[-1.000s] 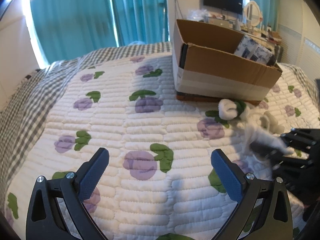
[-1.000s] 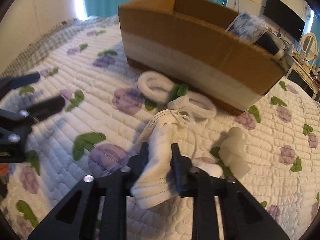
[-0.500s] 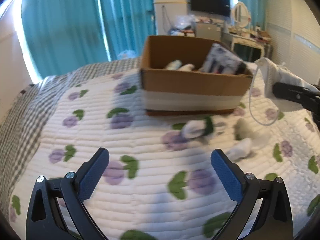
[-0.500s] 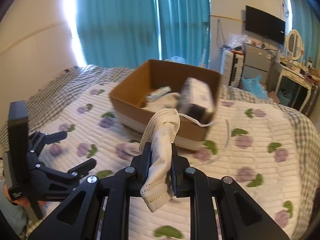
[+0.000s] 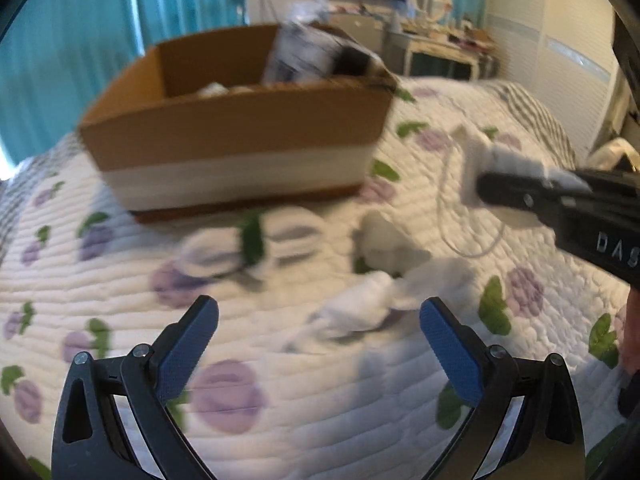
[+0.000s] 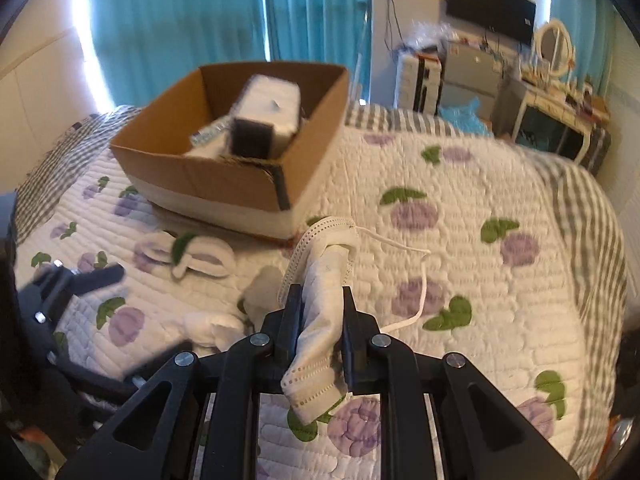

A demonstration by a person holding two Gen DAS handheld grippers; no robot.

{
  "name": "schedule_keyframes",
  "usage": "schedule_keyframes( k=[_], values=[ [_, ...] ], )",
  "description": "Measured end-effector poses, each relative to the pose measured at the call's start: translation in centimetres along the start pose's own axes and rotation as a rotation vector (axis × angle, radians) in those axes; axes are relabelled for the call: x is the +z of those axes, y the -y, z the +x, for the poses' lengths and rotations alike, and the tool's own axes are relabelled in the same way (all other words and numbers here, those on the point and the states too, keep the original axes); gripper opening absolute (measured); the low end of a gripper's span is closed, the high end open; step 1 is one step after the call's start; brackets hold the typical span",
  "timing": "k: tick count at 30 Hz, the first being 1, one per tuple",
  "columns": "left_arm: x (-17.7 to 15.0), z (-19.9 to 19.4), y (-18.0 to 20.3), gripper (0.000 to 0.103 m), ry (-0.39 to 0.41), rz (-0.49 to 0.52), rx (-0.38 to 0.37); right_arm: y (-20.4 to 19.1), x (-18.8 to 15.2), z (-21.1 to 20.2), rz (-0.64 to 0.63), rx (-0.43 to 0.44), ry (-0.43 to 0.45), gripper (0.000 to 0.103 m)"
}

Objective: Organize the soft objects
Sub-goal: 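Grasp the white sock with the left gripper while the right gripper holds the face mask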

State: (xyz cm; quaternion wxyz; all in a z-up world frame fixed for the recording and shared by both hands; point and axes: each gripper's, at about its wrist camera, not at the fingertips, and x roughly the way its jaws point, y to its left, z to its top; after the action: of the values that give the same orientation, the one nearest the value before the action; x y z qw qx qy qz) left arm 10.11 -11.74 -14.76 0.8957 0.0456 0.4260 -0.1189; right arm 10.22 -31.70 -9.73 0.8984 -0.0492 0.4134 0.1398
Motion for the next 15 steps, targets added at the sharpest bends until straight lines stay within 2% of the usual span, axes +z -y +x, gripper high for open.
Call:
schedule_keyframes(
  k=[2,4,6,8,10,11,15],
  values=[
    [0.0,1.0,0.9,0.092,-0.030,0.021,-0.017,0.3,0.0,0.6,0.016,0.003,-0.011,0.016],
    [0.0,1.8,1.3,0.091,-0.057,0.033,-0.026,0.3,0.0,0.9,0.015,0.009,-0.015,0.016],
    [0.1,2.3,1.7,0.077,-0.070,0.034,-0.046,0.0,-0.2,0.8,0.009,0.013,-0.012,0.016],
    [0.2,2.6,1.8,0.056,-0.082,0.033,-0.063,-0.1,-0.2,0.7,0.008,0.018,-0.007,0.016],
    [0.2,2.4,1.8,0.044,-0.081,0.032,-0.072,-0.3,-0.2,0.8,0.005,0.018,-0.010,0.016],
    [0.1,2.2,1.7,0.040,-0.077,0.032,-0.077,-0.3,-0.3,0.8,0.006,0.017,-0.013,0.016],
    [0.1,0.9,1.2,0.036,-0.051,0.019,-0.071,-0.6,-0.3,0.6,0.001,0.003,-0.004,0.016]
  ],
)
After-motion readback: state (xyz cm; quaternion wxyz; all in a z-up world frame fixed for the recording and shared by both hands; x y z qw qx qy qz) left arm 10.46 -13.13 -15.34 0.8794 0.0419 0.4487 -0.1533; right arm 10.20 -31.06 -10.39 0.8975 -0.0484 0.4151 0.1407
